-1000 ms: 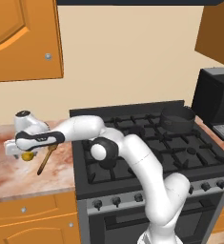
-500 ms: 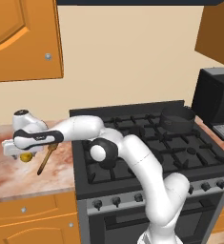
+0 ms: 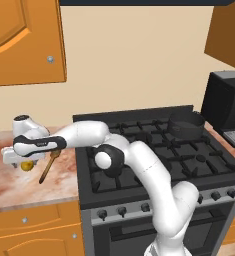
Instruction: Put the lemon and tomato in the pot. Retrieve the spatula and lightly stir the vegetables in the pot.
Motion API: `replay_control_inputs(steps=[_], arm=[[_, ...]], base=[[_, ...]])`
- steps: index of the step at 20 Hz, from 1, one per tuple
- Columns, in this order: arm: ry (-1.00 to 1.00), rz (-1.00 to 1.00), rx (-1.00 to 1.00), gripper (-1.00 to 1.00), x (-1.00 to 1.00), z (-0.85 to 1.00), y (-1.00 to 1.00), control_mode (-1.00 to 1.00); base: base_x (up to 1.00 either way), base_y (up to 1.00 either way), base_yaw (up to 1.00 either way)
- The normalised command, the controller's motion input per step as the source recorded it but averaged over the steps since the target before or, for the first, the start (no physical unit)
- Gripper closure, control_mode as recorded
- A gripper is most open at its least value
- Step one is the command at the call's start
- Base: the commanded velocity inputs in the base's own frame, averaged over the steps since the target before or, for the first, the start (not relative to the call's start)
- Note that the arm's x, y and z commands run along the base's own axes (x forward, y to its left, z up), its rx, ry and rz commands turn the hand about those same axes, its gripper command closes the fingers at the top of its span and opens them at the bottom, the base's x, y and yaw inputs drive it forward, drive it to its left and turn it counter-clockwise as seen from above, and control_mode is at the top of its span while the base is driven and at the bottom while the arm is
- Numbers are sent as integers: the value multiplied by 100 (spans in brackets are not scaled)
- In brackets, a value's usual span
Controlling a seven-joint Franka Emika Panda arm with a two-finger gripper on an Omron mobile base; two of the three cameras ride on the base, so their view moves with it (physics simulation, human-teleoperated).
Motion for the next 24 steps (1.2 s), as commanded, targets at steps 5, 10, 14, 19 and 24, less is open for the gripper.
replay_control_inputs(steps=[5,10,14,19,24], arm=[[1,0,1,100,-17,-8,0,-100],[0,0,0,100,-13,-5,0,-100],[1,0,0,100,-7,-6,0,-100],[-23,0,0,100,-84,4,0,-100],[-37,0,0,100,-100,18,0,-100]], base=[[0,0,0],[0,0,0],[0,0,0],[0,0,0],[0,0,0]])
